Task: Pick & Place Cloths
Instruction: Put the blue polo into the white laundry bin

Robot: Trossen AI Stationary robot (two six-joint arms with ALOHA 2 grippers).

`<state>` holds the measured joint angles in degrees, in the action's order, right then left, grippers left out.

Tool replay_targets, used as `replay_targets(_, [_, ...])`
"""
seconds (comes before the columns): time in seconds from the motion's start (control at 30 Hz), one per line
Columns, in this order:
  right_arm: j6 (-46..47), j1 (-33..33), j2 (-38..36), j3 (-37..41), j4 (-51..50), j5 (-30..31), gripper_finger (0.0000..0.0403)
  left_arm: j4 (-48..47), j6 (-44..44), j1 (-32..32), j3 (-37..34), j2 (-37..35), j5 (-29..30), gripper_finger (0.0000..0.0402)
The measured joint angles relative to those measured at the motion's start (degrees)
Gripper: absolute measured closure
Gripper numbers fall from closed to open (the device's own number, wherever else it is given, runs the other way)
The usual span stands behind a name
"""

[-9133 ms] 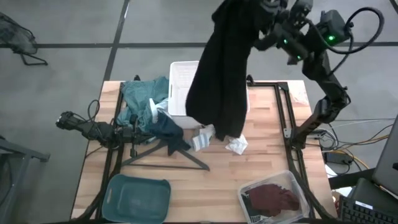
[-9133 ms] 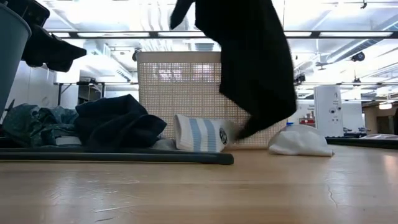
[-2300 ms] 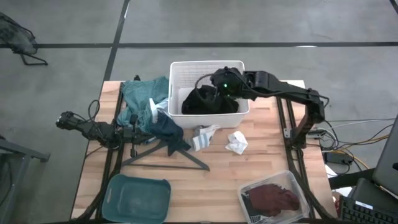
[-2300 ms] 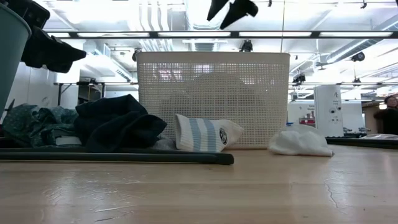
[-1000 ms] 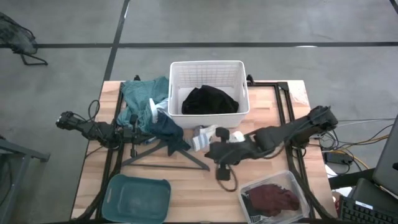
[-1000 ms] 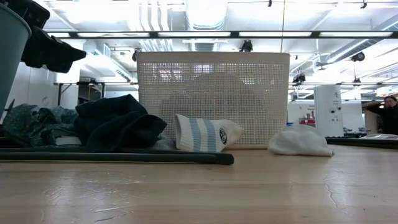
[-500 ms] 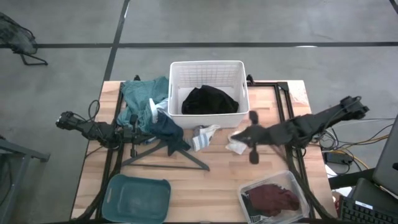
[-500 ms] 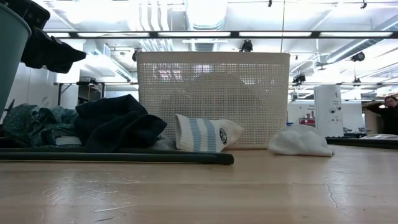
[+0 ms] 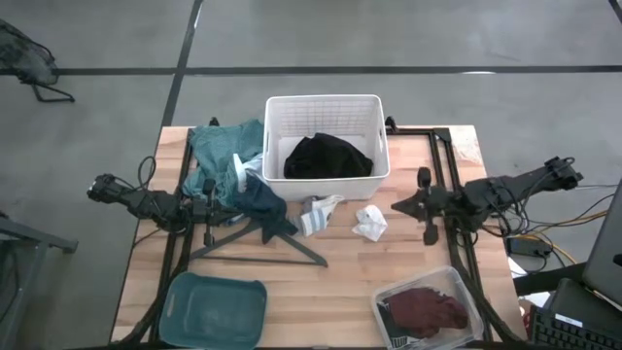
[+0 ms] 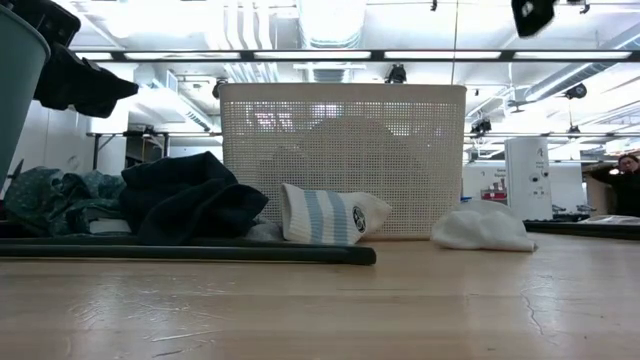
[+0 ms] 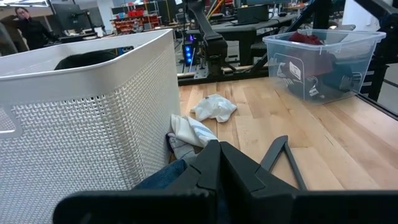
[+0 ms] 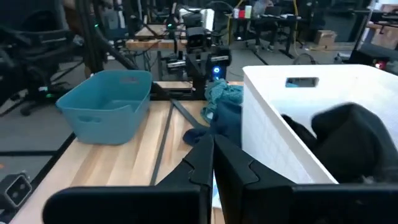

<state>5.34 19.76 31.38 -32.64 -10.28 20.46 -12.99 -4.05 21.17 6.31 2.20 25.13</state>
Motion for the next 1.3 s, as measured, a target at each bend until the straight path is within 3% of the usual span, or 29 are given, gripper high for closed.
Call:
replay_targets(0.4, [-2.32,-0.32,-17.29,9.20,0.11,-0.03,0.0394,0.01,0.00,-0.02,0.00,-0.02,0.01,0.0390])
replay_targets(0.6, [2.87,-0.26,-23.03,11.90,-0.18,0.13,0.0394,0.02,0.00,-0.02,0.00,0.00,0.02,0.0390])
replay_targets(1.3, [3.67,-0.27,-24.82,23.24,-0.20,0.49,0.0394,0.00,-0.01,-0.07,0.00,-0.02,0.00,0.0390])
